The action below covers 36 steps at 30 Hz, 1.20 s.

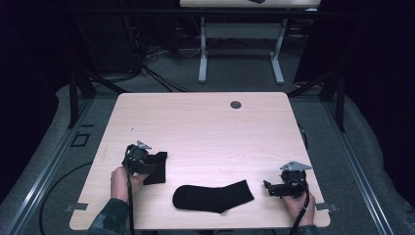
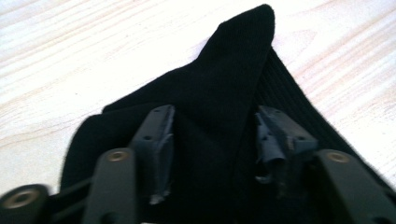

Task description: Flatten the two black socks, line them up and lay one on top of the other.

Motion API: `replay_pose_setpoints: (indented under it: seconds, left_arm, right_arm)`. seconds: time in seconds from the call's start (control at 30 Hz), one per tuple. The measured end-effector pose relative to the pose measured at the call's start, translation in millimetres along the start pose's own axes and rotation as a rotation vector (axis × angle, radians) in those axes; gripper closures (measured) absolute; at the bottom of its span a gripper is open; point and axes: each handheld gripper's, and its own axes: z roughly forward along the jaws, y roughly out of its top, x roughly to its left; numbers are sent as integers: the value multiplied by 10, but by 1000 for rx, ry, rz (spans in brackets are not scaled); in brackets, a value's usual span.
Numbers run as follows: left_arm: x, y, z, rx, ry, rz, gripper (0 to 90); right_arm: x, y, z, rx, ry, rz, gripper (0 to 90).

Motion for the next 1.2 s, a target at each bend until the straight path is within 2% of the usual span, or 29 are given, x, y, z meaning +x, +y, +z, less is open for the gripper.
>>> replay_pose_setpoints:
  seconds: [0.23, 0.3, 0.47, 0.6, 0.77, 0.87, 1.03, 1.2]
  left_arm:
    - [-21, -35, -15, -25, 26, 3, 747]
    - [-16, -45, -14, -35, 33, -3, 758]
    - [34, -65, -32, -62, 7, -37, 781]
    - [34, -50, -121, -98, 0, -55, 783]
    - [-16, 39, -339, -155, 10, -44, 783]
    - [-61, 106, -451, -184, -1, -37, 783]
    - [-209, 243, -605, -221, -18, -8, 781]
    - [-389, 390, -670, -241, -46, 22, 779]
  right_arm:
    - [4, -2, -3, -3, -4, 9, 8]
    - [5, -2, -2, -4, -4, 10, 9]
    - [1, -3, -5, -3, -4, 8, 13]
    - [1, -3, -5, -3, -4, 8, 13]
    - [1, -2, -5, -3, -4, 8, 14]
    - [1, -3, -4, -5, -6, 9, 14]
    - [0, -3, -4, -5, -7, 9, 15]
    - [0, -3, -4, -6, -7, 10, 16]
